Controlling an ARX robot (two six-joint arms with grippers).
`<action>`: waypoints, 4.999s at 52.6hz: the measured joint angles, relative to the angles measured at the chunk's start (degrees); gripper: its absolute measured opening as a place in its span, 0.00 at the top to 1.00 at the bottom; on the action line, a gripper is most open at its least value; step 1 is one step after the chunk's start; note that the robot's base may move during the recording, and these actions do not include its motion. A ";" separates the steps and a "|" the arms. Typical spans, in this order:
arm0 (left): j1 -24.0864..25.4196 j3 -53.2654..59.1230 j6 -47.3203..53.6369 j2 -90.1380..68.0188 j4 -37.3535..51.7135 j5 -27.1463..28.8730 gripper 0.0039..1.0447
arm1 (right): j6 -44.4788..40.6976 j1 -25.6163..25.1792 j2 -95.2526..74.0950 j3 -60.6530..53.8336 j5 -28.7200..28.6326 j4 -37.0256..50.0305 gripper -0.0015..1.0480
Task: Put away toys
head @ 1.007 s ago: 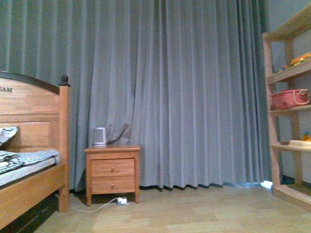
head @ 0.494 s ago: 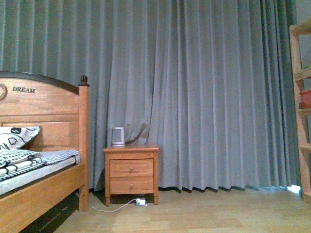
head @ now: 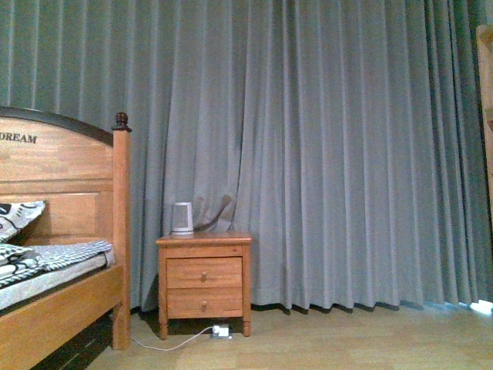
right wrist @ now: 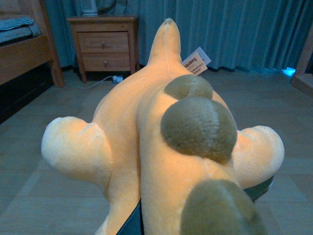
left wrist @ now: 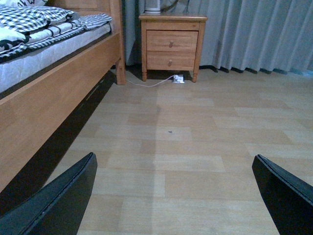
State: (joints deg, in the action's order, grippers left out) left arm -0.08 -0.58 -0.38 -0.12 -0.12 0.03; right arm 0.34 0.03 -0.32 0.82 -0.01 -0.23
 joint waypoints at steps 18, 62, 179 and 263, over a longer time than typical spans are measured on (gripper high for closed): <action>0.00 0.00 0.00 0.02 0.00 -0.02 0.06 | 0.00 0.02 -0.02 0.00 0.02 0.00 0.93; 0.00 0.00 0.00 0.07 0.00 -0.02 0.06 | 0.00 0.02 0.00 0.00 0.02 0.00 0.93; 0.04 0.00 -0.02 0.09 0.00 0.35 0.06 | 0.00 0.02 -0.02 0.00 -0.68 0.00 0.93; -0.07 0.00 0.02 0.00 0.00 -0.28 0.06 | 0.00 -0.11 0.02 0.00 0.74 0.00 0.93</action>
State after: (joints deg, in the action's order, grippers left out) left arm -0.14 -0.58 -0.36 -0.12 -0.12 -0.25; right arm 0.34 -0.08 -0.30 0.82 0.73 -0.23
